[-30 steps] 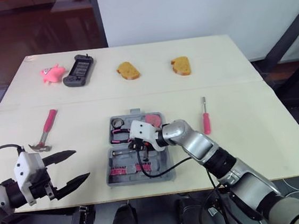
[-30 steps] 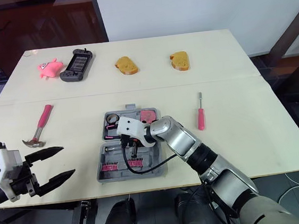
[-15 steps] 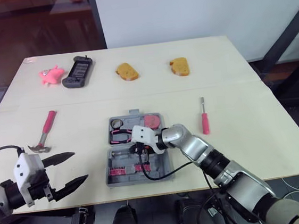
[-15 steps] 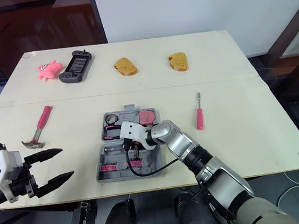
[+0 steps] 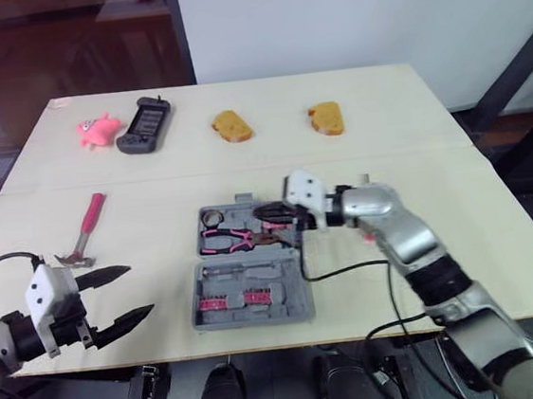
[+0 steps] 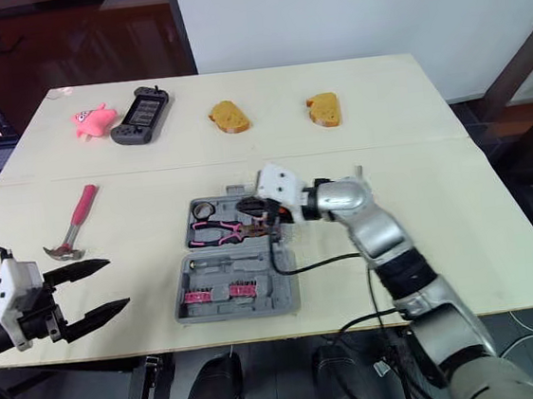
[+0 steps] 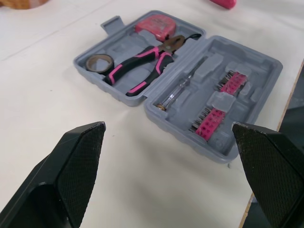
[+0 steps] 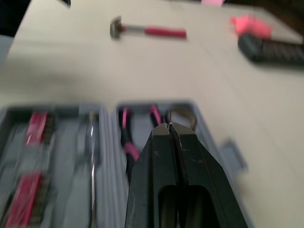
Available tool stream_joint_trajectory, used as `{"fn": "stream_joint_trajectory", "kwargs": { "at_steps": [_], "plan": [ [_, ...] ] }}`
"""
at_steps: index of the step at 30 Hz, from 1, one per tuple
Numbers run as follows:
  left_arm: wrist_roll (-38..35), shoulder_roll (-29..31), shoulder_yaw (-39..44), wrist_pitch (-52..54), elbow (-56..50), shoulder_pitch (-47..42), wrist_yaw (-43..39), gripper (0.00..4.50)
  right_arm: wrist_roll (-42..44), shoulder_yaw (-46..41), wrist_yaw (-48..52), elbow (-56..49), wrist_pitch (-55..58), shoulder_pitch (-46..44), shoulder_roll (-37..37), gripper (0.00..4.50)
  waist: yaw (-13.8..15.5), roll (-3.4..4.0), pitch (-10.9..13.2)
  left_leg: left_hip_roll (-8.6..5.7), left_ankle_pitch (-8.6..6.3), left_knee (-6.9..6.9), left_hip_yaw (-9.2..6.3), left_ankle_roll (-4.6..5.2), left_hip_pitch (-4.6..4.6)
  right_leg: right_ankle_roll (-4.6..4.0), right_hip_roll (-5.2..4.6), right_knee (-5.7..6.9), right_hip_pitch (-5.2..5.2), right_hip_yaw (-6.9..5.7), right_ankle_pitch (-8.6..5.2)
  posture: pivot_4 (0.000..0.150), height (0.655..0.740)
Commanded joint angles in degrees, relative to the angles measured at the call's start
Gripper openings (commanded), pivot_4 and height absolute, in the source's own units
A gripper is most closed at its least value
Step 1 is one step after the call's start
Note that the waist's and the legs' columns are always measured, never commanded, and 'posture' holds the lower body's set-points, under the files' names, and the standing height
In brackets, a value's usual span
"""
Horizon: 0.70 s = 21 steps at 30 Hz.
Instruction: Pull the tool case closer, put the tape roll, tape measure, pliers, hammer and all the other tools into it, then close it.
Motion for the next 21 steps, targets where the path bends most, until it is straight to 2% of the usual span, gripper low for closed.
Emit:
{"fn": "stream_joint_trajectory", "kwargs": {
  "at_steps": [1, 4, 7, 10, 15, 17, 21],
  "plan": [
    [1.1, 2.1, -0.3, -2.1, 3.0, -1.9, -1.8, 4.50, 4.4, -4.8, 3.4, -8.7, 4.3, 5.4, -6.6, 0.05, 0.0, 0.00, 0.0, 0.00, 0.00, -0.01, 0.00, 0.00, 0.00, 0.01, 0.00, 0.00, -0.01, 0.00, 0.00, 0.150, 0.7207],
    [1.3, 2.6, -0.7, -2.9, 5.5, -3.3, -2.7, 4.50, 4.9, -7.5, 3.3, -11.3, 3.6, 9.8, -10.6, 0.05, -0.1, 0.00, 0.0, -0.01, 0.00, 0.02, 0.00, 0.00, 0.00, -0.01, -0.01, 0.00, 0.00, 0.00, -0.01, 0.150, 0.7207],
    [0.3, 3.3, 0.4, -2.7, 9.1, -4.5, -4.0, 4.50, 11.4, -16.9, 2.0, -13.5, 7.1, 16.7, -12.4, 0.05, -0.1, -0.01, 0.0, 0.00, 0.00, 0.03, 0.00, 0.00, 0.02, -0.11, 0.00, -0.01, 0.00, 0.00, -0.06, 0.150, 0.7207],
    [2.4, 3.3, 2.4, -7.4, 14.4, -5.0, -3.5, 4.50, 12.2, -24.6, 4.0, -14.0, 7.2, 27.4, -18.1, 0.80, 0.4, -0.02, 0.0, -0.01, 0.00, 0.03, 0.00, 0.00, -0.01, 0.00, -0.01, -0.06, 0.05, 0.01, -0.01, 0.150, 0.7207],
    [2.6, 2.5, 6.5, -13.0, 21.6, -5.3, -1.8, 4.50, 14.4, -35.3, 1.6, -11.5, 3.9, 34.6, -19.1, 3.36, -0.1, -0.02, 0.0, -0.01, 0.00, 0.08, 0.02, 0.00, 0.06, -0.26, -0.03, -0.18, 0.12, 0.01, -0.06, 0.150, 0.7207],
    [2.4, 2.8, 10.5, -15.7, 30.6, -4.8, -0.5, 4.50, 14.5, -42.8, 2.1, -6.1, -0.6, 40.4, -18.6, 4.41, -0.1, -0.04, 0.0, -0.01, 0.00, 0.06, 0.01, 0.00, 0.14, -0.26, -0.02, -0.18, 0.20, 0.01, -0.07, 0.150, 0.7207],
    [1.2, 3.5, 14.7, -16.8, 40.0, -5.0, 0.6, 4.50, 15.9, -48.4, 1.6, 0.4, -5.4, 43.2, -17.2, 4.47, -0.3, -0.08, 0.0, -0.02, -0.02, -0.01, 0.04, 0.03, 0.15, -0.17, -0.03, -0.33, 0.28, 0.01, -0.12, 0.150, 0.7207]
  ]
}}
